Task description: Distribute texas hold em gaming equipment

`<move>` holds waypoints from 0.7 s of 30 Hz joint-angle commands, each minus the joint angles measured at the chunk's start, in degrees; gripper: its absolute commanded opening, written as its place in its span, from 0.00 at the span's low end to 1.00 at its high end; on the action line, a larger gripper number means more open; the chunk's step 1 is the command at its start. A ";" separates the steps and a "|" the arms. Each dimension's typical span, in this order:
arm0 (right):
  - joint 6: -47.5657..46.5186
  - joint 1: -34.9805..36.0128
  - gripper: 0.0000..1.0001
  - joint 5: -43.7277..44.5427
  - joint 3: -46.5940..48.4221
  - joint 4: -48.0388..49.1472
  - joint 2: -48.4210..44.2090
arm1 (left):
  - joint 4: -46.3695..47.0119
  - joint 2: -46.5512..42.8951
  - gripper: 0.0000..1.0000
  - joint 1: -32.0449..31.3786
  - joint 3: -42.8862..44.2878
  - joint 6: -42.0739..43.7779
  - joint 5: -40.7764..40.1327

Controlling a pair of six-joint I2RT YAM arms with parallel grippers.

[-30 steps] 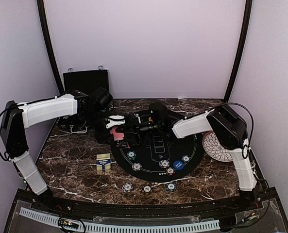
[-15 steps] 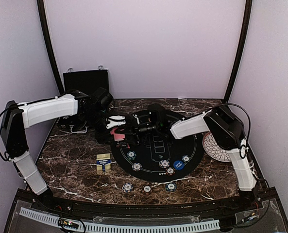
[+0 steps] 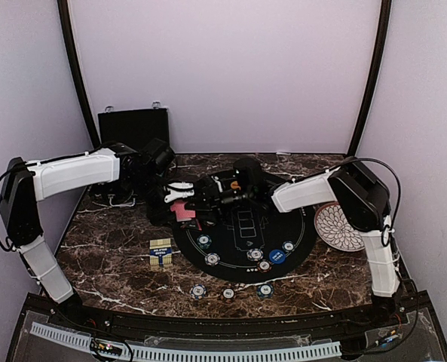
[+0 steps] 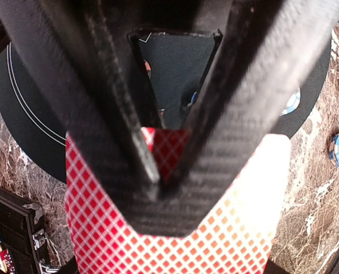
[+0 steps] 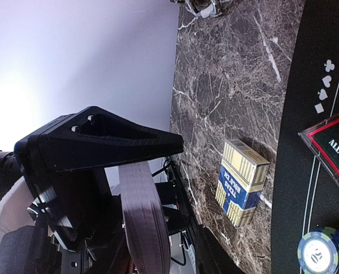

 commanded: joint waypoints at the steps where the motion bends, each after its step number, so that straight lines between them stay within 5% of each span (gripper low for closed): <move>1: -2.49 -0.68 0.36 0.50 -1.08 -3.54 -3.64 | 1.25 -4.16 0.24 0.07 -1.08 -0.62 -0.28; 21: 0.44 -0.61 0.15 -1.38 -3.83 0.08 -6.43 | 2.28 -3.74 0.23 0.35 -2.61 -0.65 -1.41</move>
